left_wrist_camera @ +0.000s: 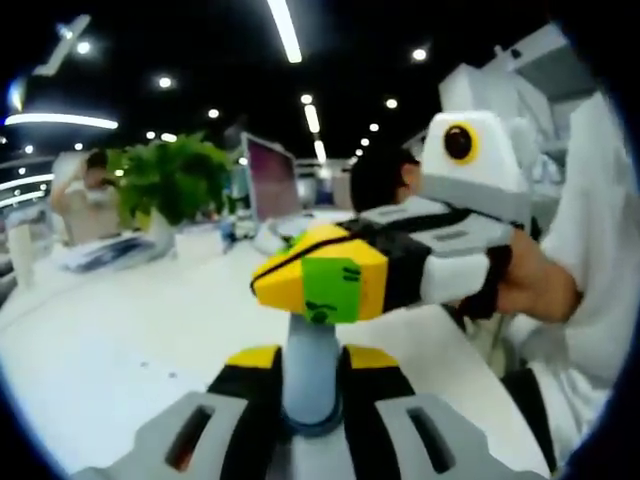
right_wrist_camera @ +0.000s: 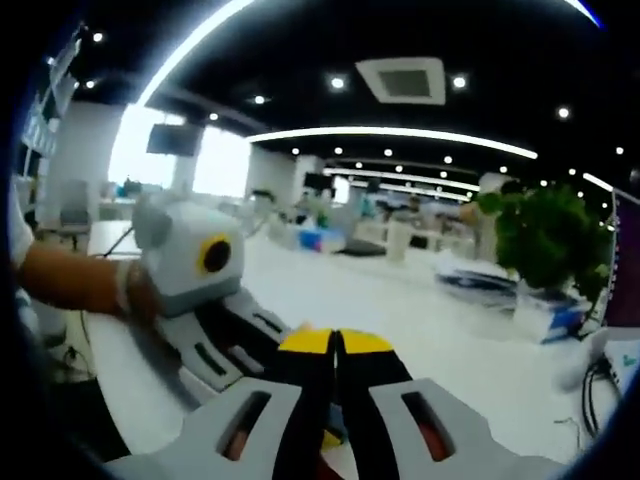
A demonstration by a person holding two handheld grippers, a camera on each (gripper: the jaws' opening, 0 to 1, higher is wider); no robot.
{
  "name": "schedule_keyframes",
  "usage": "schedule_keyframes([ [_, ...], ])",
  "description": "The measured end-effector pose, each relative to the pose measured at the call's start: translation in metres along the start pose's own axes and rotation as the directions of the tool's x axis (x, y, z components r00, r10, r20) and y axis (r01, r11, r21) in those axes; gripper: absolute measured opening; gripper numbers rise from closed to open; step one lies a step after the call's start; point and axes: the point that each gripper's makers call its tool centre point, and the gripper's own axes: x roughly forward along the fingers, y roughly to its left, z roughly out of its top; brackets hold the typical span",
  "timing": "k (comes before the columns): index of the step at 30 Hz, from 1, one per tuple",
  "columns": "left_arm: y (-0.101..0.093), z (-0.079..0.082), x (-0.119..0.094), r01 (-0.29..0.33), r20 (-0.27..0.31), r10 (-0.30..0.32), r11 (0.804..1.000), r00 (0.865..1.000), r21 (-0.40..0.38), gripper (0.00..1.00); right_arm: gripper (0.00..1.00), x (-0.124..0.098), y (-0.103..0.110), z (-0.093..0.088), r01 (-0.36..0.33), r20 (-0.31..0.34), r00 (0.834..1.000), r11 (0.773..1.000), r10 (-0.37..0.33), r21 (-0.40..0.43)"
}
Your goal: Pick up the paper insert the paper into the punch align the paper edges press the punch to punch holes
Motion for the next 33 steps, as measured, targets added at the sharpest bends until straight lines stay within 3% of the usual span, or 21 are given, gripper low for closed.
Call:
schedule_keyframes([
  [4, 0.0, 0.0, 0.0, 0.0, 0.001, 0.0, 1.0, 1.0, -0.003, 0.25, 0.03, -0.001, 0.002, -0.001, 0.008, -0.026, 1.0, 1.0, -0.009, -0.027],
  [6, 0.0, 0.0, 0.0, 0.0, 0.001, 0.0, 1.0, 1.0, -0.005, 0.25, 0.02, -0.001, -0.001, -0.006, 0.017, -0.07, 0.997, 0.999, -0.021, -0.045],
  [8, 0.0, 0.0, 0.0, 0.0, 0.001, 0.0, 1.0, 1.0, -0.006, 0.25, 0.02, -0.001, -0.004, -0.014, 0.022, -0.111, 0.994, 1.0, -0.022, -0.002],
  [9, 0.0, 0.0, 0.0, 0.0, 0.001, 0.0, 1.0, 1.0, -0.006, 0.25, 0.02, 0.0, -0.004, -0.01, 0.005, -0.083, 0.997, 0.999, -0.002, 0.039],
  [10, 0.0, 0.0, 0.0, 0.001, 0.001, -0.001, 1.0, 1.0, -0.008, 0.25, 0.02, -0.002, -0.004, -0.011, 0.0, -0.098, 0.995, 0.997, 0.008, 0.074],
  [12, -0.001, 0.0, 0.0, 0.001, 0.002, -0.001, 1.0, 1.0, -0.005, 0.25, 0.02, -0.001, -0.006, -0.013, 0.006, -0.108, 0.994, 0.998, 0.001, 0.065],
  [14, -0.002, 0.0, 0.0, 0.002, 0.002, -0.002, 1.0, 1.0, -0.005, 0.25, 0.01, -0.001, -0.006, -0.031, 0.015, -0.159, 0.987, 0.996, -0.001, 0.085],
  [15, -0.002, 0.0, 0.0, 0.002, 0.0, -0.002, 1.0, 1.0, -0.004, 0.25, 0.01, -0.001, -0.005, -0.031, 0.016, -0.118, 0.993, 0.984, 0.005, 0.176],
  [19, -0.002, -0.001, 0.0, 0.001, 0.0, -0.001, 1.0, 1.0, -0.001, 0.25, 0.01, -0.005, -0.007, -0.035, 0.027, -0.109, 0.994, 0.971, -0.001, 0.239],
  [20, -0.002, -0.001, 0.0, -0.001, -0.002, 0.001, 1.0, 1.0, 0.007, 0.25, 0.01, -0.005, -0.006, -0.037, 0.032, -0.103, 0.995, 0.956, -0.002, 0.292],
  [29, -0.001, -0.002, 0.0, 0.0, -0.001, 0.0, 1.0, 1.0, 0.011, 0.25, 0.02, 0.0, -0.005, -0.036, 0.035, -0.088, 0.996, 0.964, -0.012, 0.264],
  [33, 0.0, -0.001, 0.0, -0.001, 0.004, 0.001, 1.0, 1.0, 0.011, 0.25, 0.03, 0.002, -0.002, -0.021, 0.024, -0.061, 0.998, 0.992, -0.017, 0.122],
])
